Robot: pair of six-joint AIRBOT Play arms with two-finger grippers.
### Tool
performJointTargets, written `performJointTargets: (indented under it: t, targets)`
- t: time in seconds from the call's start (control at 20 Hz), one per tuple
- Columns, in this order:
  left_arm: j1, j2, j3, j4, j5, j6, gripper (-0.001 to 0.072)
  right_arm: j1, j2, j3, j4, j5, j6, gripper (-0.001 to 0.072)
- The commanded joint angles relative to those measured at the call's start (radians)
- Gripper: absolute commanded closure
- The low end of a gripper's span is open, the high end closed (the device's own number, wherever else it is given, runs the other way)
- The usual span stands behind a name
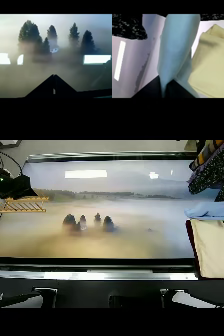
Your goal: Fold the clothes and pants, and hang the long-sleeved shirts on hangers.
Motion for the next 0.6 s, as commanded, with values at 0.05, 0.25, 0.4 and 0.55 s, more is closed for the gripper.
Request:
performJointTargets:
  t: [0.05, 0.25, 0.4, 0.55]
  targets:
    - [0.001, 0.000, 0.000, 0.000, -0.001, 0.000, 0.0689, -0.001, 0.026, 0.000, -0.160, 0.196, 0.028, 0.0682]
    - [0.001, 0.000, -0.001, 0.000, -0.002, 0.001, 0.0690, 0.001, 0.026, -0.010, -0.314, 0.332, 0.009, 0.0682]
    - [0.001, 0.000, -0.001, 0.000, -0.002, 0.002, 0.0689, 0.001, 0.032, -0.095, -0.427, 0.392, -0.050, 0.0682]
    - [0.001, 0.000, -0.001, 0.001, -0.002, 0.012, 0.0689, 0.001, 0.065, -0.259, -0.541, 0.397, -0.073, 0.0682]
